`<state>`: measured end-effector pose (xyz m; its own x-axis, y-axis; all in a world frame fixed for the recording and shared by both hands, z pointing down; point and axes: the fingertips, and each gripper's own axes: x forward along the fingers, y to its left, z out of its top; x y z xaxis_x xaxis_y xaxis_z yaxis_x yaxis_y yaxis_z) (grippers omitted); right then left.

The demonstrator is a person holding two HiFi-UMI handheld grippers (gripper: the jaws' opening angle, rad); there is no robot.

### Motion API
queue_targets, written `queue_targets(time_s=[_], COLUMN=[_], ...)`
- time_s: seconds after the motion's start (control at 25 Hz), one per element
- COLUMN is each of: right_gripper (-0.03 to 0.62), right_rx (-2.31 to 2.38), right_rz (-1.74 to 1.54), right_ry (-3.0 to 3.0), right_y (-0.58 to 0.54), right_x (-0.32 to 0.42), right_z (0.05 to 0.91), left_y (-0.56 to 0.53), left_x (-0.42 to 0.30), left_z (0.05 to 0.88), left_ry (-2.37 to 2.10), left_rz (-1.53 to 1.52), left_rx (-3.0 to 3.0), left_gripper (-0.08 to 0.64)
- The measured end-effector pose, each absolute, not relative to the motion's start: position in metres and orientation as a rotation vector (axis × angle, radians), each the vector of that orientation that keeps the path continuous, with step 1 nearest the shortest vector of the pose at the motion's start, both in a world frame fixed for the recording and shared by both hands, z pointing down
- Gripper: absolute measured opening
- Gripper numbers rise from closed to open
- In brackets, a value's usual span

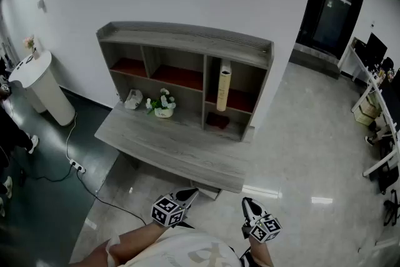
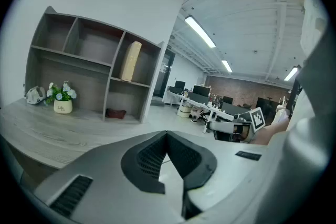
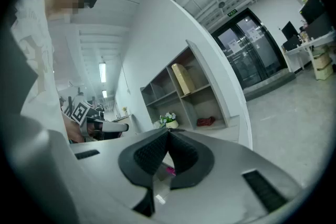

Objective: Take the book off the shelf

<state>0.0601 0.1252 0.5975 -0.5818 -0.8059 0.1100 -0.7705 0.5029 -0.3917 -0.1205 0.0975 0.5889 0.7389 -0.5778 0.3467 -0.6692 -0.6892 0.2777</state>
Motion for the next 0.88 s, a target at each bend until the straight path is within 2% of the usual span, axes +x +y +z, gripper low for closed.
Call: queue_targets(time_s=[0.88], right_gripper=[0.005], right_rx=[-1.477], right_rz=[-0.634], right_ry=[2.601], right_y=[0.140], right_x=[0.080], right_z=[0.605], left_y=[0.118], left_x=[-0.107], left_z=[0.597], left_ry=[-0.936], left_rz=[0.350], left_rx=[2.541], left_gripper=[0.002])
